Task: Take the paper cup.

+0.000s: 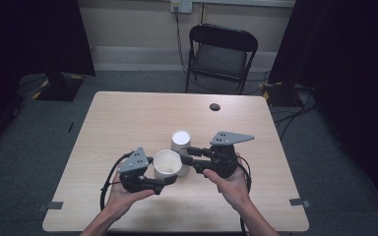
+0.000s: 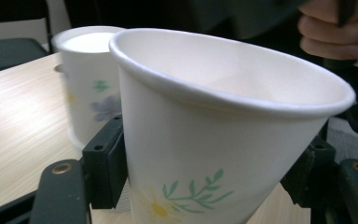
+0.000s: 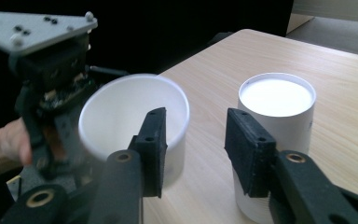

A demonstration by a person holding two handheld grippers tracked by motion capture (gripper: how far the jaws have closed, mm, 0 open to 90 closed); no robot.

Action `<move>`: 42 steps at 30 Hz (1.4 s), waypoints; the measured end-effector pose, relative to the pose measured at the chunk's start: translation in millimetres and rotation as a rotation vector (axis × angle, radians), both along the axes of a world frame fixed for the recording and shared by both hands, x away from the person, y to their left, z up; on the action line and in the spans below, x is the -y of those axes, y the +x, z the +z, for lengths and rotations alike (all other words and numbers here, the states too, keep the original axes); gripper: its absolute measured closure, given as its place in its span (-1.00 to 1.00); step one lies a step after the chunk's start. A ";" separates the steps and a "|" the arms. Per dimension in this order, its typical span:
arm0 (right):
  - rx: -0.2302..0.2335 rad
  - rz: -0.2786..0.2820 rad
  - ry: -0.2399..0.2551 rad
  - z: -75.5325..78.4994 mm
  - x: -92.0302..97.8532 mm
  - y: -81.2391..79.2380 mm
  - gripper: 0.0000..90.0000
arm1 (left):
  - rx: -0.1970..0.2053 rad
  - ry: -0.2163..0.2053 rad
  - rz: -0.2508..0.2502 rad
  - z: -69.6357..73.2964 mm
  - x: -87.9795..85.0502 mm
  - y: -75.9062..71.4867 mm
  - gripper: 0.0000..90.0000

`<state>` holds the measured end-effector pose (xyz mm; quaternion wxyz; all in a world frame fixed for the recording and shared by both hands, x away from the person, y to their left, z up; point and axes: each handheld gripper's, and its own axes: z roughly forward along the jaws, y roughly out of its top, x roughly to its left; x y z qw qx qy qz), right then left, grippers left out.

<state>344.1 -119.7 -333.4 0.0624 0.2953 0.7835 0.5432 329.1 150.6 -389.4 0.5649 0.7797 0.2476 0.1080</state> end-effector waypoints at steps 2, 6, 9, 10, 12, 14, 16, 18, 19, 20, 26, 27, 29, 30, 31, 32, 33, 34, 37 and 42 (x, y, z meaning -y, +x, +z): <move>0.005 -0.003 -0.008 0.0 2.7 -1.0 0.24 | -0.015 -0.015 0.016 1.3 -7.7 1.7 -0.37; 0.005 -0.028 -0.012 -6.1 10.6 -0.1 0.15 | -0.025 -0.023 0.031 3.1 -17.8 2.7 -0.37; 0.004 -0.040 -0.006 -11.3 16.9 -0.1 0.10 | -0.037 -0.038 0.050 3.8 -23.4 5.0 -0.37; 0.002 -0.045 -0.009 -13.4 19.6 -0.2 0.09 | -0.042 -0.040 0.056 4.1 -25.1 5.9 -0.37; -0.006 -0.056 -0.014 -17.8 25.2 -0.4 0.07 | -0.043 -0.038 0.076 4.6 -29.1 8.0 -0.37; -0.009 -0.071 -0.019 -21.9 31.4 -0.8 0.03 | -0.050 -0.042 0.098 5.0 -33.3 10.5 -0.37; -0.013 -0.086 -0.020 -25.5 37.3 -0.3 0.01 | -0.045 -0.035 0.128 4.8 -37.5 12.8 -0.37; -0.009 -0.102 -0.028 -27.8 42.5 0.5 -0.03 | -0.034 -0.025 0.148 4.1 -39.5 14.1 -0.37; -0.004 -0.110 -0.028 -29.1 44.8 0.9 -0.04 | -0.029 -0.012 0.159 3.8 -41.0 14.7 -0.37; -0.001 -0.112 -0.031 -30.8 47.0 1.4 -0.03 | -0.023 -0.012 0.172 2.9 -42.4 15.4 -0.37; 0.003 -0.131 -0.048 -47.1 63.3 0.6 -0.17 | -0.001 0.001 0.224 -1.4 -52.7 19.0 -0.37; 0.004 -0.141 -0.048 -49.9 66.5 0.5 -0.18 | 0.001 0.002 0.231 -1.4 -54.4 19.5 -0.37; -0.001 -0.159 -0.046 -55.0 72.1 0.5 -0.21 | 0.002 0.000 0.246 -1.4 -56.9 20.0 -0.37; 0.000 -0.164 -0.046 -57.6 74.3 0.5 -0.22 | 0.009 0.000 0.253 -1.5 -58.4 20.7 -0.37; -0.001 -0.170 -0.052 -59.9 76.1 0.3 -0.23 | 0.008 -0.001 0.262 -1.6 -59.2 21.1 -0.37; -0.002 -0.175 -0.061 -62.5 77.8 0.4 -0.24 | 0.013 0.006 0.266 -1.9 -60.5 22.3 -0.37; -0.006 -0.180 -0.070 -65.0 79.4 0.4 -0.23 | 0.007 0.004 0.276 -2.5 -61.2 23.0 -0.37; -0.007 -0.182 -0.076 -67.8 81.0 0.4 -0.21 | 0.008 0.006 0.284 -3.1 -61.8 24.5 -0.37; -0.009 -0.198 -0.092 -76.7 86.4 0.5 -0.24 | -0.003 0.013 0.317 -5.1 -64.1 30.6 -0.36; -0.019 -0.230 -0.111 -89.0 98.3 0.9 -0.27 | 0.009 0.042 0.332 -8.5 -67.0 37.7 -0.36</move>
